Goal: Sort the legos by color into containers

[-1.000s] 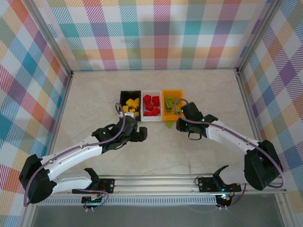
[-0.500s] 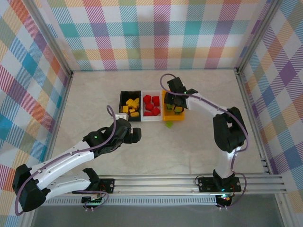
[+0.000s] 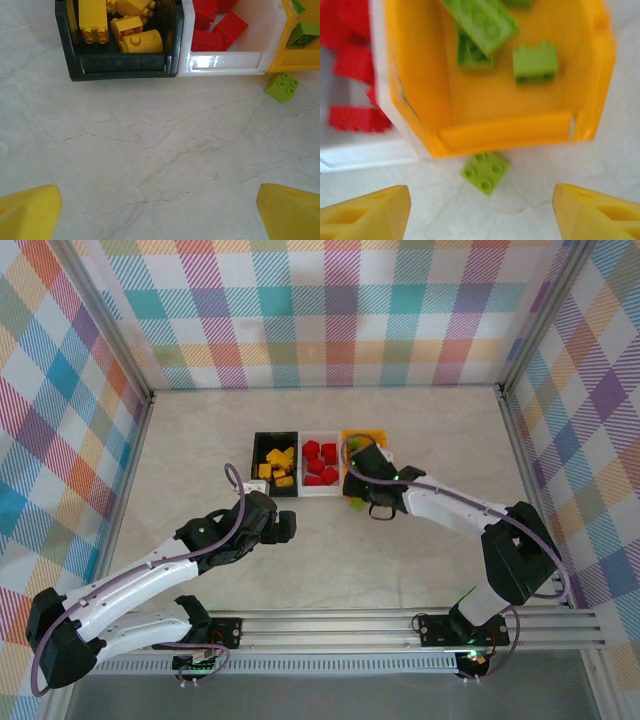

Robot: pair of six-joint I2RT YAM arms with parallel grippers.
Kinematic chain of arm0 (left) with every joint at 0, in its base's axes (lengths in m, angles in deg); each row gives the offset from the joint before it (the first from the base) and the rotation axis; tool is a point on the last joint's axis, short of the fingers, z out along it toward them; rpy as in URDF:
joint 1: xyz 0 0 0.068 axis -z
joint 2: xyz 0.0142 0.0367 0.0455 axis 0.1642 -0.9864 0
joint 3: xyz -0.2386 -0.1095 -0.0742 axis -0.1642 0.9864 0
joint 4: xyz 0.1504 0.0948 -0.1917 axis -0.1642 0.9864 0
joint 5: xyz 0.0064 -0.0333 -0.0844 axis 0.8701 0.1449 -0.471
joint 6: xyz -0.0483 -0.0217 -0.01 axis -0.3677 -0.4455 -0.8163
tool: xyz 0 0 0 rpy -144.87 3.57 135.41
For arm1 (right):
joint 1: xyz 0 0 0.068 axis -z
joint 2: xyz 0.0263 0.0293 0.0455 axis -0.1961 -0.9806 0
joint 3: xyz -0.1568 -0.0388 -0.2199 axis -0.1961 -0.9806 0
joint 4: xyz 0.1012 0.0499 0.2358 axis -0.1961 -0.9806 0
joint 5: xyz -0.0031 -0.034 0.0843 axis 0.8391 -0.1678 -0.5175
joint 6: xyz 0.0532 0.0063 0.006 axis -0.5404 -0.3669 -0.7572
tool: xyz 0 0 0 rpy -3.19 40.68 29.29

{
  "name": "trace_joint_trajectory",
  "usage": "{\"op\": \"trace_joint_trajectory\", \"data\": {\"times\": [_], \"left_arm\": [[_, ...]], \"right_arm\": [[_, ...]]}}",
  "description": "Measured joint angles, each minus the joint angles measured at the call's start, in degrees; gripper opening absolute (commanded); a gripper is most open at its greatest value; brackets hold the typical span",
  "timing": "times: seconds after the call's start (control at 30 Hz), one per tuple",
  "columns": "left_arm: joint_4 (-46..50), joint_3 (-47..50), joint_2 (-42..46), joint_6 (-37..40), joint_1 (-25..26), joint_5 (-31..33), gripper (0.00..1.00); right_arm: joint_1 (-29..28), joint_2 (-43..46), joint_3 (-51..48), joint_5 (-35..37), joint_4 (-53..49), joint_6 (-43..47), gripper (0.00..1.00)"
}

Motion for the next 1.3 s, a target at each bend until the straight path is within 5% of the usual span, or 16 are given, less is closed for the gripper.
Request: {"op": "trace_joint_trajectory", "data": {"times": [0.53,0.83,1.03,1.3], "left_arm": [[-0.04,3.08,1.81,-0.17,-0.02,0.9,1.0],[0.0,3.58,1.81,-0.17,-0.11,1.07,1.0],[0.09,3.58,2.14,-0.17,-0.13,1.44,1.0],[0.42,3.56,2.58,-0.2,-0.17,2.71,1.0]], "right_arm": [[-0.31,-14.43,4.66,-0.13,2.32,-2.27,0.74],[-0.28,-16.26,4.9,0.17,2.51,-2.34,0.55],[-0.28,-13.84,1.44,-0.37,4.98,-2.27,0.37],[-0.28,-3.69,-4.61,-3.06,2.03,-0.24,0.35]]}}
